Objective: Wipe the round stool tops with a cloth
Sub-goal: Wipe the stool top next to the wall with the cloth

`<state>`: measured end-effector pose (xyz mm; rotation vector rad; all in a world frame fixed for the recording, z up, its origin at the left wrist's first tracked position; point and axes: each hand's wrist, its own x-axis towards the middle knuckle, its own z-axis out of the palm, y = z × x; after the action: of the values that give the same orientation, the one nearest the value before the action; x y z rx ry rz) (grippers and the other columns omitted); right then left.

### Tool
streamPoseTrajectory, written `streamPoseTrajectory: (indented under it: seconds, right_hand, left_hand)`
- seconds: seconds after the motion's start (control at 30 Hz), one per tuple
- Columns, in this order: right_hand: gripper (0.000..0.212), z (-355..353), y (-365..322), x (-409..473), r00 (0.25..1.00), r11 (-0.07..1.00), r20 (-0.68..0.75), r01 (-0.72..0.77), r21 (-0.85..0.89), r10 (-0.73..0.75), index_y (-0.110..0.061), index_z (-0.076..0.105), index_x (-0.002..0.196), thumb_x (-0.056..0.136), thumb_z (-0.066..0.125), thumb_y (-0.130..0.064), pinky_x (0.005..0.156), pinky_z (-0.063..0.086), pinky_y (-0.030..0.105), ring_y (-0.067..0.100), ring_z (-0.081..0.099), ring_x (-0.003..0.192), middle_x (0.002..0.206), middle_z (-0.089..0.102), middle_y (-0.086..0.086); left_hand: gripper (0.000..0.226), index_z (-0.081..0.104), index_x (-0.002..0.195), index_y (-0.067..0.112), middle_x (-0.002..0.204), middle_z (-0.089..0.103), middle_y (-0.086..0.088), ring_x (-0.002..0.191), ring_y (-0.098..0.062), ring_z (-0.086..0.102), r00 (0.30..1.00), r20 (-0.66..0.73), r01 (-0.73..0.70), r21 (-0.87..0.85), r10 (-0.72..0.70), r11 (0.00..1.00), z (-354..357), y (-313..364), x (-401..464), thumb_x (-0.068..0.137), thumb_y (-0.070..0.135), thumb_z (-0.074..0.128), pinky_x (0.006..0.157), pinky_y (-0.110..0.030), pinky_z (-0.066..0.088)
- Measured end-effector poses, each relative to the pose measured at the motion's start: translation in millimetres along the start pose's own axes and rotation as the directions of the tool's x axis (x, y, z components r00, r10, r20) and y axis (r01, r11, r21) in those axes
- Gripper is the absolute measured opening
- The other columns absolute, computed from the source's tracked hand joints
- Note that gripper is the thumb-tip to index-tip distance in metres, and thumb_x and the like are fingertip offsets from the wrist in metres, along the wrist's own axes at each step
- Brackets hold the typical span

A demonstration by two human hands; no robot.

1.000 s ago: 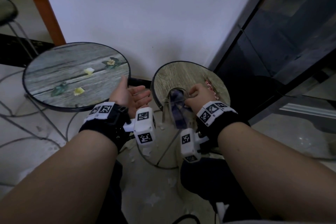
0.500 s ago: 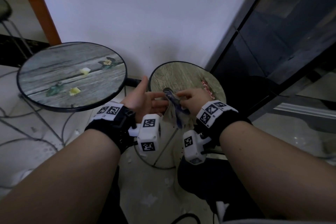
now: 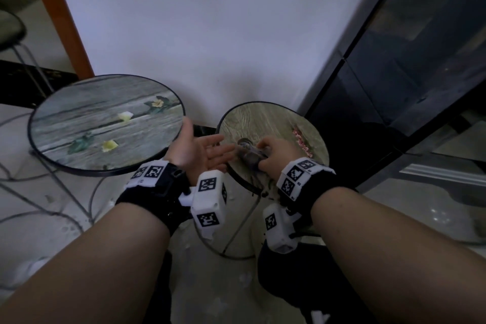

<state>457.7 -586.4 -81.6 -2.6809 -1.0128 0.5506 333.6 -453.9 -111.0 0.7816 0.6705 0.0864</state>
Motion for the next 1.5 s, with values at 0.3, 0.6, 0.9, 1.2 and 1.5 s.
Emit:
streamPoseTrajectory:
  seconds: [0.3,0.6,0.9,1.2,1.5]
  right_hand:
    - [0.052,1,-33,24,0.993,0.96,-0.018,0.114,0.256,-0.113,-0.015,0.06,0.126,0.076,0.07,-0.004,0.086,0.041,0.021,0.02,0.056,0.114,0.119,0.063,0.005]
    - [0.032,15,-31,28,0.996,0.996,0.013,0.089,0.003,-0.089,-0.021,0.071,0.109,0.077,0.07,-0.022,0.072,0.045,0.022,0.02,0.062,0.097,0.104,0.07,0.001]
    - [0.03,8,-42,48,0.993,0.991,0.047,0.109,-0.073,-0.105,-0.017,0.071,0.108,0.078,0.069,-0.021,0.078,0.049,0.027,0.023,0.062,0.098,0.106,0.069,0.006]
    - [0.027,-4,-50,74,0.986,0.983,0.085,0.154,-0.096,-0.146,-0.015,0.073,0.105,0.078,0.07,-0.019,0.081,0.054,0.034,0.025,0.063,0.097,0.103,0.07,0.008]
    - [0.028,-4,-46,97,0.99,0.992,0.056,0.126,0.014,-0.126,-0.018,0.073,0.104,0.076,0.073,-0.019,0.084,0.053,0.031,0.021,0.063,0.097,0.103,0.07,0.004]
  left_hand:
    - [0.084,0.039,0.136,0.0,0.137,0.046,-0.026,0.123,-0.038,0.048,0.989,-0.135,0.031,-0.261,-0.068,0.965,-12,11,0,0.092,0.067,0.015,0.083,-0.043,0.041]
    - [0.095,0.033,0.143,0.004,0.141,0.042,-0.026,0.132,-0.036,0.04,0.989,-0.065,0.116,-0.218,-0.133,0.969,-19,13,11,0.085,0.076,0.009,0.093,-0.045,0.035]
    - [0.101,0.028,0.144,0.001,0.139,0.043,-0.03,0.128,-0.041,0.043,0.985,-0.068,0.133,-0.28,-0.158,0.951,-20,15,13,0.082,0.079,0.013,0.079,-0.048,0.041]
    - [0.102,0.027,0.144,0.0,0.137,0.044,-0.031,0.125,-0.042,0.046,0.982,-0.088,0.133,-0.306,-0.167,0.943,-23,15,16,0.081,0.08,0.016,0.079,-0.048,0.042]
    - [0.1,0.033,0.14,0.0,0.134,0.046,-0.031,0.124,-0.042,0.046,0.98,-0.123,0.122,-0.258,-0.158,0.958,-21,16,17,0.082,0.079,0.016,0.083,-0.047,0.041]
